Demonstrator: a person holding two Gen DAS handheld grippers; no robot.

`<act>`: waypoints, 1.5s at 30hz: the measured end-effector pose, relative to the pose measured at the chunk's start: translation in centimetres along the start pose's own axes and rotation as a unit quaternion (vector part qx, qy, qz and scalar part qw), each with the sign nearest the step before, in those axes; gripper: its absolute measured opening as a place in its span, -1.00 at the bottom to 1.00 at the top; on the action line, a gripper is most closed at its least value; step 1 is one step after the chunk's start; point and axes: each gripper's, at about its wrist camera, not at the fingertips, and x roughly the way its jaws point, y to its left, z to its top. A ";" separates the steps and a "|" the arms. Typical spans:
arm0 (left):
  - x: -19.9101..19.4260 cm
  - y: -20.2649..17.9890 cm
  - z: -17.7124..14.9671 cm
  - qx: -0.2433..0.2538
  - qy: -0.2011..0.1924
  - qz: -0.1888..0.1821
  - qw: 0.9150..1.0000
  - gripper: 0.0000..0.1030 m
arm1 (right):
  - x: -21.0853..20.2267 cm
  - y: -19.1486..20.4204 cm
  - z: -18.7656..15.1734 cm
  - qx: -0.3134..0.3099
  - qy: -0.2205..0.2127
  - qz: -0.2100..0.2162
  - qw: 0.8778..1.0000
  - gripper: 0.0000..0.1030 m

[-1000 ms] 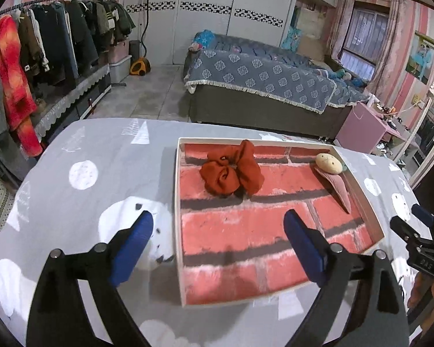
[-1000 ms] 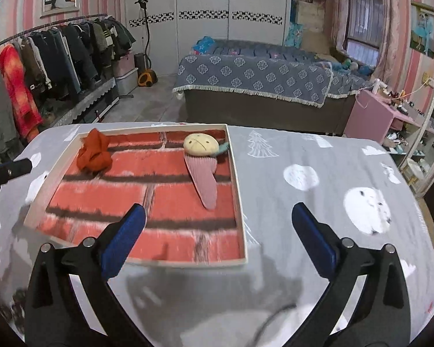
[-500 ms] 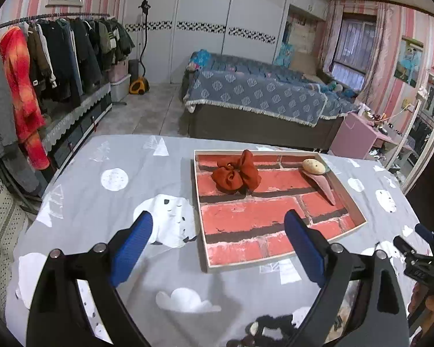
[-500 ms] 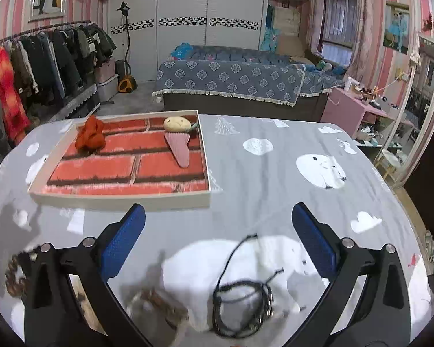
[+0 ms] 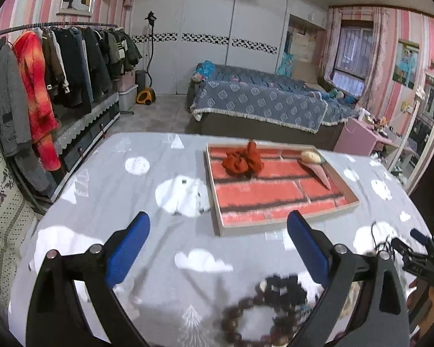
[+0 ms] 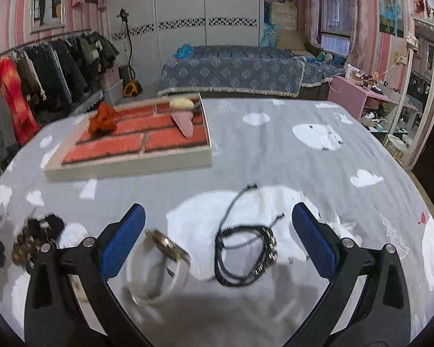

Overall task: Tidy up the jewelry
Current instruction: 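Move the left tool to the wooden bead bracelet while the right tool approaches the white watch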

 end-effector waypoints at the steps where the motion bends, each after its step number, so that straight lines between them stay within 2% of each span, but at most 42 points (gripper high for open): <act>1: -0.1 -0.1 -0.6 -0.001 0.003 0.001 1.000 0.82 | 0.0 -0.1 -0.3 0.002 0.003 0.001 1.000 0.92; 6: -0.9 -0.5 -3.3 -0.008 0.007 0.002 1.000 0.82 | -0.1 -0.3 -1.6 0.002 0.019 0.000 1.000 0.92; 12: -1.2 -1.6 -6.4 -0.008 0.016 0.006 1.000 0.82 | -2.0 0.6 -2.8 -0.025 -0.030 -0.016 0.999 0.92; 15: -1.0 -2.2 -8.0 -0.001 0.023 0.017 1.000 0.82 | -2.2 0.9 -3.1 -0.031 -0.033 -0.015 0.999 0.92; 19: 0.0 -2.2 -8.9 0.001 0.048 0.014 0.999 0.82 | -1.8 0.9 -3.6 -0.026 -0.025 -0.012 0.999 0.92; 24: 0.7 -1.8 -9.1 0.002 0.052 0.029 0.998 0.82 | -1.2 1.2 -3.9 -0.028 -0.016 -0.013 0.999 0.90; 33: 1.6 -2.4 -9.7 0.023 0.048 0.025 0.998 0.79 | 0.1 2.1 -4.1 -0.045 0.009 0.004 0.999 0.32; 38: 2.3 -2.7 -10.1 0.030 0.060 0.014 0.998 0.48 | 0.4 2.6 -4.2 -0.055 0.015 0.011 0.998 0.26; 42: 3.5 -2.5 -10.5 0.033 0.084 0.021 0.996 0.26 | 0.6 2.6 -4.2 -0.056 0.020 0.015 0.998 0.25; 45: 4.1 -2.3 -10.8 0.029 0.099 0.021 0.994 0.23 | 1.0 2.6 -4.2 -0.055 0.028 0.018 0.998 0.24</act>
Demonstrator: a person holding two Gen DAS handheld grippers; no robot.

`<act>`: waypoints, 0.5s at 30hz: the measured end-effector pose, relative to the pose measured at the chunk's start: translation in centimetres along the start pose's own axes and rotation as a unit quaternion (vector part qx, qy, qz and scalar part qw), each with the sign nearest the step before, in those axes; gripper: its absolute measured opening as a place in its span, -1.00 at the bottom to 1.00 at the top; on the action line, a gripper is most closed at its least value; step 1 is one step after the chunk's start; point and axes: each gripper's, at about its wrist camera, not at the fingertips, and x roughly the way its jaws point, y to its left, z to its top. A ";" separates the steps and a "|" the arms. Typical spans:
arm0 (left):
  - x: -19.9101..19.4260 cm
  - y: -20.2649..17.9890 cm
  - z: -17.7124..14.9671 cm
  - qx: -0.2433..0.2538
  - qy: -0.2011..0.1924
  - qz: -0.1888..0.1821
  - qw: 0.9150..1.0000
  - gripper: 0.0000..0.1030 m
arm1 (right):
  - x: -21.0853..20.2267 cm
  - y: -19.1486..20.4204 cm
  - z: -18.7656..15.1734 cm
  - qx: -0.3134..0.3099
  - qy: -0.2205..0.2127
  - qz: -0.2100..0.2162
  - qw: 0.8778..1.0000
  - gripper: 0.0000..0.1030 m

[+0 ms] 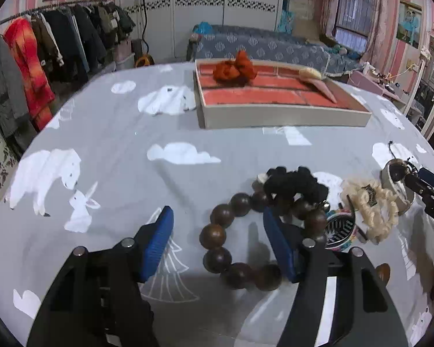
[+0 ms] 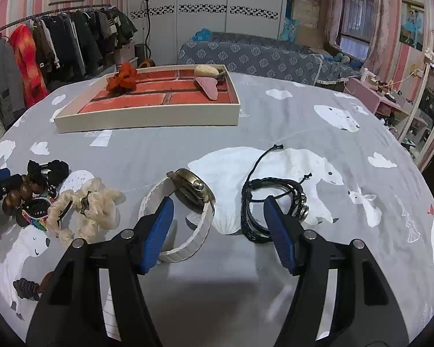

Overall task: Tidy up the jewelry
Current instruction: 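Move the left tool to the wooden bead bracelet while the right tool approaches the white watch, then close the left tool on the bead bracelet while the right tool grips the watch strap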

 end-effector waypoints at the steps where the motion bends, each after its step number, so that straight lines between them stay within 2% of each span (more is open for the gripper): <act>1: 0.2 0.1 0.0 -0.002 0.004 -0.001 1.000 0.22 | 0.1 0.0 0.0 -0.001 0.003 0.001 1.000 0.24; 6: 0.8 0.4 -0.3 -0.006 0.018 -0.004 1.000 0.21 | 1.1 -0.1 0.0 0.002 0.025 0.005 1.000 0.14; 12: 1.3 0.3 -0.4 0.002 0.027 0.000 1.000 0.03 | 2.1 -0.2 0.0 0.004 0.051 0.001 0.999 -0.02; 15: 1.6 0.4 -0.4 0.003 0.034 -0.005 0.999 0.01 | 2.4 0.0 0.0 0.001 0.057 -0.002 0.998 -0.04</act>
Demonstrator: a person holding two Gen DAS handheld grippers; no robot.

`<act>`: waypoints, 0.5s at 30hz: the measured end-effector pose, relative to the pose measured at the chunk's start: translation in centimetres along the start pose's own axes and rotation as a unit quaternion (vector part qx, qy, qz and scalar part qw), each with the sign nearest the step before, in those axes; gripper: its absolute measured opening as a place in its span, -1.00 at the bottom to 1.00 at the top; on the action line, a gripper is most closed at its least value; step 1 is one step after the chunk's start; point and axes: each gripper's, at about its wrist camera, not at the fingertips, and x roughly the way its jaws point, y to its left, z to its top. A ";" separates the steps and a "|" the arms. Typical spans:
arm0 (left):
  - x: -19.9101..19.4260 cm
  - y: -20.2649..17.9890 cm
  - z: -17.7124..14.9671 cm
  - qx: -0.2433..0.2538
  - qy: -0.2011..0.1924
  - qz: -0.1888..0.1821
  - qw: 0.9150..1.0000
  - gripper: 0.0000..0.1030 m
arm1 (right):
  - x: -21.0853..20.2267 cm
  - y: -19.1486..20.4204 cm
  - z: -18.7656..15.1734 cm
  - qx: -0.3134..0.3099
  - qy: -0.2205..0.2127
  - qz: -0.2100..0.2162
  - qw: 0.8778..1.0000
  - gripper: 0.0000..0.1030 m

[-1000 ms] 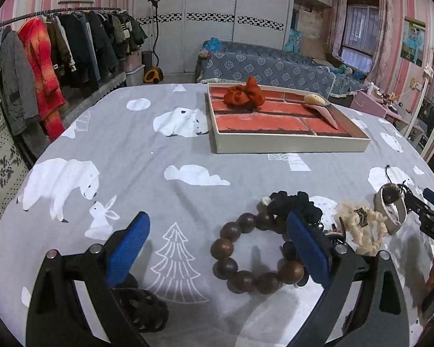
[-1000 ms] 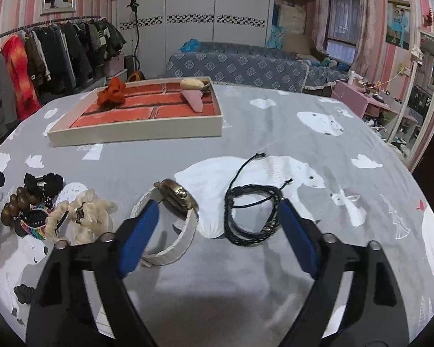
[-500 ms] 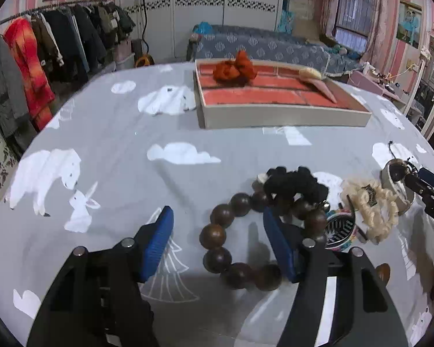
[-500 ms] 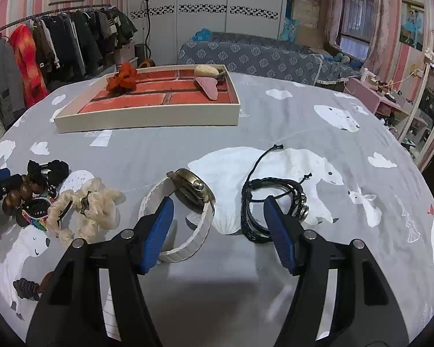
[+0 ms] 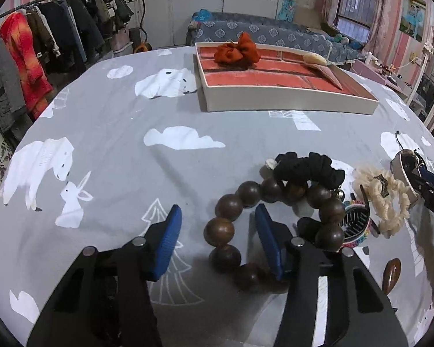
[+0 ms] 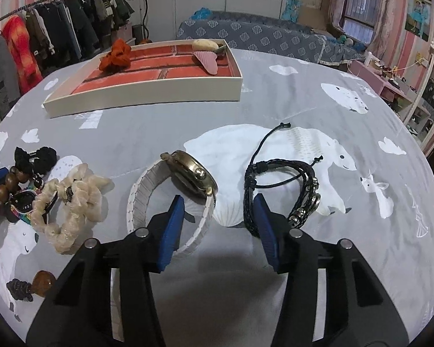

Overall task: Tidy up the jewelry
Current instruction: 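Close the left tool on the bead bracelet while the right tool grips the watch strap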

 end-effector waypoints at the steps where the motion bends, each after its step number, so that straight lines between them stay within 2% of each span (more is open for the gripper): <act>1: 0.1 0.1 0.1 -0.001 0.003 -0.001 1.000 0.01 | 0.2 0.1 0.1 -0.003 0.003 -0.003 1.000 -0.08; 5: 0.4 0.1 0.3 0.001 0.005 -0.001 1.000 -0.06 | 0.7 0.7 0.6 -0.016 0.005 -0.019 1.000 -0.29; 7: 0.4 0.0 0.3 0.005 0.005 -0.003 1.000 -0.15 | 1.0 0.9 0.7 -0.021 0.011 -0.005 1.000 -0.58; 13: 0.2 -0.6 0.2 0.020 0.002 -0.003 1.000 -0.50 | 1.0 0.6 0.6 -0.016 0.010 0.008 1.000 -0.60; 15: 0.2 -0.5 0.1 0.020 0.002 -0.004 1.000 -0.51 | 1.0 0.5 0.7 -0.013 0.010 0.012 1.000 -0.60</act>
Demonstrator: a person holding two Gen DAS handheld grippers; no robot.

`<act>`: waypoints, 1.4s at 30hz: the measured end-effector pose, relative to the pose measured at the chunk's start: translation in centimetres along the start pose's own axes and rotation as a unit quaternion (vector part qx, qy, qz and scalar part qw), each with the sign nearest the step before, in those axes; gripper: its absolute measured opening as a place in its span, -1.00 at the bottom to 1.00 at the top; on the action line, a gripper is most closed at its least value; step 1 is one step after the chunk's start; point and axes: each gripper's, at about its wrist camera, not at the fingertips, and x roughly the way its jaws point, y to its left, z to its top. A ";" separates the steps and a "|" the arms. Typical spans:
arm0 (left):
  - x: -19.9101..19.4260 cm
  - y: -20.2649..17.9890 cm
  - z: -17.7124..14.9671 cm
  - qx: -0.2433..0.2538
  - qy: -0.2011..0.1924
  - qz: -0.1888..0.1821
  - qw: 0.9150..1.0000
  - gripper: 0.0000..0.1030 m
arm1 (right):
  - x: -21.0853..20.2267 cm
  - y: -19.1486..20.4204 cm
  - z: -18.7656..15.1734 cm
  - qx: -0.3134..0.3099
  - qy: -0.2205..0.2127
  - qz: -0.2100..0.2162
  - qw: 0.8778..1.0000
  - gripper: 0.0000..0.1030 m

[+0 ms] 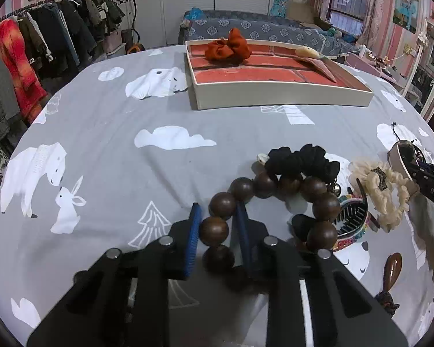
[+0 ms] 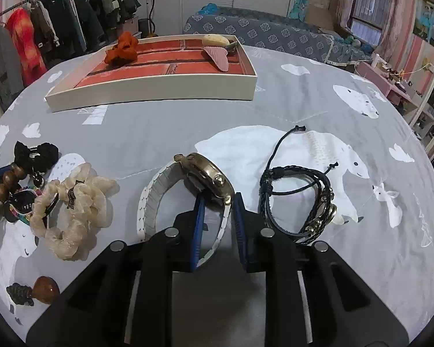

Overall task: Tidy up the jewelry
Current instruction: 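Close the left tool on the bead bracelet while the right tool grips the watch strap, then carry the bead bracelet in the left tool while the right tool carries the watch to the tray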

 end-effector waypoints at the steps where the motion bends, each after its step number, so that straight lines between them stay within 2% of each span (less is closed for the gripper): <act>1: -0.1 0.1 0.0 -0.001 -0.001 -0.001 1.000 -0.51 | 0.0 0.0 0.0 0.000 0.001 0.000 1.000 -0.60; 6: -0.4 -0.6 -0.3 0.012 -0.005 0.008 1.000 -0.62 | -0.4 0.2 -0.4 -0.003 0.001 -0.001 1.000 -0.61; 9: -0.6 -0.7 -0.2 0.011 -0.012 0.008 1.000 -0.62 | -0.5 0.0 -0.4 0.001 -0.003 0.008 1.000 -0.69; 23: -3.9 0.5 -0.4 -0.013 -0.060 -0.011 0.998 -0.62 | -2.0 0.6 -0.6 -0.011 -0.036 0.017 0.999 -0.78; 36: -7.0 0.2 1.8 -0.015 -0.101 -0.032 0.994 -0.62 | -2.8 -0.4 0.4 0.013 -0.054 0.027 0.998 -0.78; 42: -7.9 0.0 3.8 -0.016 -0.116 -0.043 0.992 -0.62 | -2.8 -0.3 1.5 0.017 -0.060 0.032 0.998 -0.78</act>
